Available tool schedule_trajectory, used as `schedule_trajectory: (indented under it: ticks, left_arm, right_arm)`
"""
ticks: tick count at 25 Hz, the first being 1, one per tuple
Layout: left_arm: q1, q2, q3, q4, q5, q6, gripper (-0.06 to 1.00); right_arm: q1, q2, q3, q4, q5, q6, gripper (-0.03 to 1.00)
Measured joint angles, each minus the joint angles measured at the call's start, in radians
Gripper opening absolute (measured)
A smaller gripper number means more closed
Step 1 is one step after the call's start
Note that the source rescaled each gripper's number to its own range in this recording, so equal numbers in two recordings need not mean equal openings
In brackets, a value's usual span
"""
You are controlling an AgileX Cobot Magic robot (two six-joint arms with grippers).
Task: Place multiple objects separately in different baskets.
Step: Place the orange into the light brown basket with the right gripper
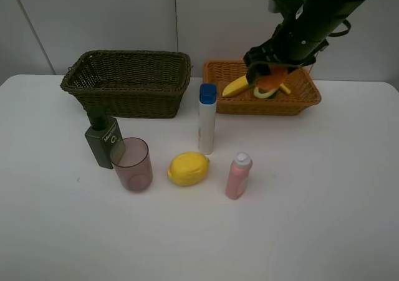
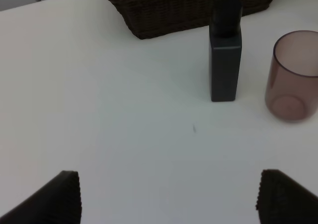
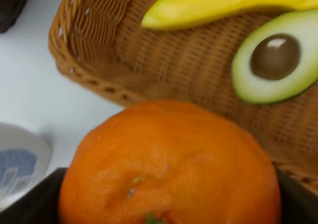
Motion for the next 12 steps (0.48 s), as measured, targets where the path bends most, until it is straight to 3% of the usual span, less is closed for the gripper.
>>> schedule_trajectory:
  ticks: [12]
  left_arm:
    - [0.0,0.0,0.0,0.0,0.0,0.0,0.95]
  right_arm:
    - [-0.061,0.113,-0.152,-0.021,-0.025,0.001,0.69]
